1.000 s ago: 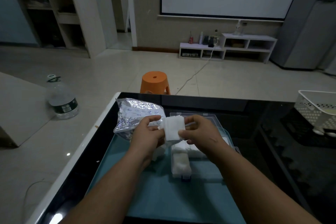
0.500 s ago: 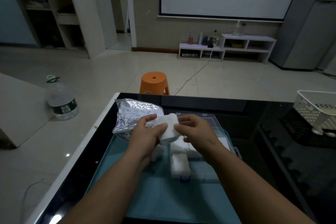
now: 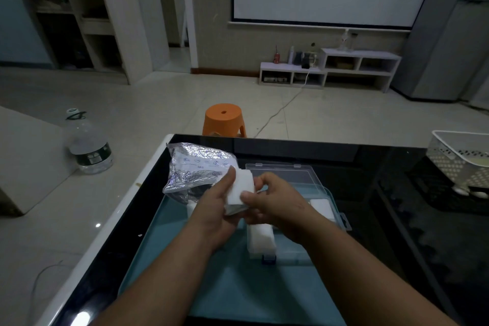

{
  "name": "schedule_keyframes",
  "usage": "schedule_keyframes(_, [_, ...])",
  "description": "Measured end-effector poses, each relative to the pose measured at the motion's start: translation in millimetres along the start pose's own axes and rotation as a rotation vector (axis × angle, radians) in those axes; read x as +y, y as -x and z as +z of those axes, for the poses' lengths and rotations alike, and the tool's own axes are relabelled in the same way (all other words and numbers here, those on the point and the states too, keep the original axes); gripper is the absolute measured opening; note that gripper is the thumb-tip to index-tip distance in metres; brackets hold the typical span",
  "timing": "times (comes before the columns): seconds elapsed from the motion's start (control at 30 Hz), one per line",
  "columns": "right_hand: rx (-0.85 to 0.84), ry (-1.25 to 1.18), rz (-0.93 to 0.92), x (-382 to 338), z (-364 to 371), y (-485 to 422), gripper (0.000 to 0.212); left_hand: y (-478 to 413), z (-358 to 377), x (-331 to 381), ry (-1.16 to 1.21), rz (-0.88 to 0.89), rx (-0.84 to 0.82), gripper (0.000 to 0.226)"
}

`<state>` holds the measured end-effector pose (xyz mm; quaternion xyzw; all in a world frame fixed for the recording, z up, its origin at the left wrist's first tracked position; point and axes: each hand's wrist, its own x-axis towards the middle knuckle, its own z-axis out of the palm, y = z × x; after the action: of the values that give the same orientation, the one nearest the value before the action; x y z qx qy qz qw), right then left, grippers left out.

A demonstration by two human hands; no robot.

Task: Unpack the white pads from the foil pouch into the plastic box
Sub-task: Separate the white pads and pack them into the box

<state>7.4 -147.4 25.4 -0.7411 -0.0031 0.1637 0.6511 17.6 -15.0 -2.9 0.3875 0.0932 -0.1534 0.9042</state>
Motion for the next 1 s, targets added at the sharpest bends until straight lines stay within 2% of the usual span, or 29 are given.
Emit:
schedule_keyframes(0.07, [0.093, 0.334, -0.081, 0, 0, 0, 0.026, 1, 0, 2, 0.010, 0.005, 0.013, 0.049])
schedule_keyframes(0.13, [0.237, 0.602, -0.180, 0, -3, -2, 0.032, 0, -1, 4, 0.023, 0.016, 0.027, 0.060])
schedule_keyframes(0.2, [0.287, 0.577, -0.272, 0, -6, -4, 0.033, -1, -3, 5, 0.044, 0.018, 0.035, 0.062])
schedule_keyframes(0.3, [0.302, 0.515, -0.365, 0, -13, -7, 0.026, 0, -3, 6, 0.046, -0.010, 0.012, 0.043])
schedule_keyframes(0.37, [0.283, 0.502, -0.392, 0, -13, -8, 0.025, 2, -3, 5, -0.024, -0.014, -0.007, 0.042])
schedule_keyframes(0.47, [0.210, 0.498, -0.384, 0, -11, -7, 0.040, 2, -4, 5, -0.056, 0.012, -0.007, 0.051])
schedule_keyframes(0.7, [0.110, 0.669, -0.384, 4, -7, -9, 0.079, -3, -6, 2, -0.011, -0.002, -0.088, 0.076])
schedule_keyframes(0.87, [0.101, 0.805, -0.414, 7, -6, -11, 0.051, -2, -8, 3, 0.060, -0.040, -0.165, 0.065])
schedule_keyframes(1.0, [0.115, 0.737, -0.420, 7, -7, -12, 0.053, 1, -5, 2, 0.066, -0.051, -0.203, 0.058])
